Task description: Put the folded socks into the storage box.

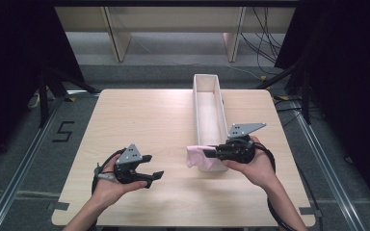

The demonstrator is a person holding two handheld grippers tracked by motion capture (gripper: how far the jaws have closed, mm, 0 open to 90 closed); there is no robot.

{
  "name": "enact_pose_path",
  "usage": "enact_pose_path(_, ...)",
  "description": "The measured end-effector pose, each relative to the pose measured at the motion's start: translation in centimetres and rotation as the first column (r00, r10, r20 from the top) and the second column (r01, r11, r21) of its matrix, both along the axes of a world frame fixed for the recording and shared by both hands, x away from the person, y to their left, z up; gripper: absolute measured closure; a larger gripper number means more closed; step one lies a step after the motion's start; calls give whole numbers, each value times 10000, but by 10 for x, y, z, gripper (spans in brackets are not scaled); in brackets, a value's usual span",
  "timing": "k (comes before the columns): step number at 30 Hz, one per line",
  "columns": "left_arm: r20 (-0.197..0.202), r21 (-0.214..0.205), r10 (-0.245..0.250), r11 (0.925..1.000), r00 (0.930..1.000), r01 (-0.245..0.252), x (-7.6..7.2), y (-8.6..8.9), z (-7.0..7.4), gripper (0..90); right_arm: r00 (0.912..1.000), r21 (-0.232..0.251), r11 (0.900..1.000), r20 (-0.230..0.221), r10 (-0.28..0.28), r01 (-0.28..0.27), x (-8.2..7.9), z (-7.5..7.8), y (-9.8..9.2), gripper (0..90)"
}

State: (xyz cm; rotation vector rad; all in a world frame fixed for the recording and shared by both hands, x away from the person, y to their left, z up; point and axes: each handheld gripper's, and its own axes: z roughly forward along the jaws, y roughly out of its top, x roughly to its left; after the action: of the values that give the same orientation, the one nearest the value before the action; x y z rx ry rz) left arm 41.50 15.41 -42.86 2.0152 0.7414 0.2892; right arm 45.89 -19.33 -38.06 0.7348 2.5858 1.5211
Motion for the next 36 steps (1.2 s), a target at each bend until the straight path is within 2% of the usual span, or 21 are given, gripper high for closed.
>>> enact_pose_path(3, -60, -31, -86, 10000, 9999, 86, -2, 0, -1, 267, 9998, -6, 10000, 184, -68, 68, 1, 1, -2, 817)
enact_pose_path(6, -67, -3, -4, 10000, 10000, 4, -6, -1, -2, 267, 10000, 207, 9998, 47, -77, 76, 1, 2, -2, 817)
enact_pose_path(7, -119, 38, -52, 10000, 9999, 52, -7, 0, -2, 267, 9996, 140, 9997, 167, -206, 203, 1, 4, -4, 817)
enact_pose_path(10, -96, 8, -91, 10000, 9999, 91, -8, 0, -2, 267, 9998, 393, 9991, 69, -163, 160, 1, 11, -5, 817)
enact_pose_path(16, -60, 30, -101, 9999, 9999, 102, -7, -1, -1, 268, 9976, 491, 9977, 480, -489, 466, 4, 26, -14, 817)
enact_pose_path(18, -50, -5, -127, 9999, 9999, 126, -6, -2, -1, 269, 9975, 587, 9963, 291, -648, 630, 4, 30, -16, 817)
enact_pose_path(19, -77, -33, -197, 9998, 9998, 197, -6, -2, -1, 269, 9955, 654, 9957, 639, -703, 662, 6, 32, -18, 817)
enact_pose_path(21, -106, 16, -133, 9999, 9999, 133, -6, -3, -1, 269, 9949, 535, 9957, 636, -789, 755, 7, 36, -20, 818)
enact_pose_path(25, -112, -25, -252, 9997, 9996, 252, -6, -3, -2, 269, 9929, 525, 9944, 709, -954, 918, 12, 37, -23, 818)
enact_pose_path(26, -82, -25, -243, 9997, 9997, 243, -6, -3, -2, 269, 9936, 465, 9946, 600, -956, 929, 12, 37, -24, 817)
enact_pose_path(28, -69, -13, -175, 9998, 9998, 175, -6, -3, -2, 269, 9910, 480, 9929, 732, -1124, 1091, 15, 34, -26, 817)
enact_pose_path(29, -96, 16, -152, 9999, 9998, 152, -6, -3, -2, 269, 9913, 498, 9918, 540, -1202, 1175, 15, 33, -26, 818)
enact_pose_path(30, -96, -11, -140, 9999, 9999, 140, -6, -2, -1, 269, 9914, 320, 9933, 651, -1134, 1115, 17, 33, -29, 817)
enact_pose_path(32, -89, -6, -128, 9999, 9999, 128, -6, -2, -1, 269, 9900, 406, 9914, 620, -1269, 1245, 19, 30, -29, 818)
enact_pose_path(33, -149, 67, -121, 9999, 9998, 122, -6, -2, 0, 269, 9898, 343, 9904, 438, -1357, 1342, 20, 28, -29, 818)
enact_pose_path(34, -116, -26, -199, 9998, 9997, 199, -5, -2, -1, 269, 9895, 300, 9902, 437, -1379, 1367, 21, 27, -30, 817)
enact_pose_path(36, -144, 68, -161, 9998, 9998, 162, -6, -2, 0, 269, 9902, 135, 9911, 432, -1327, 1323, 25, 24, -32, 817)
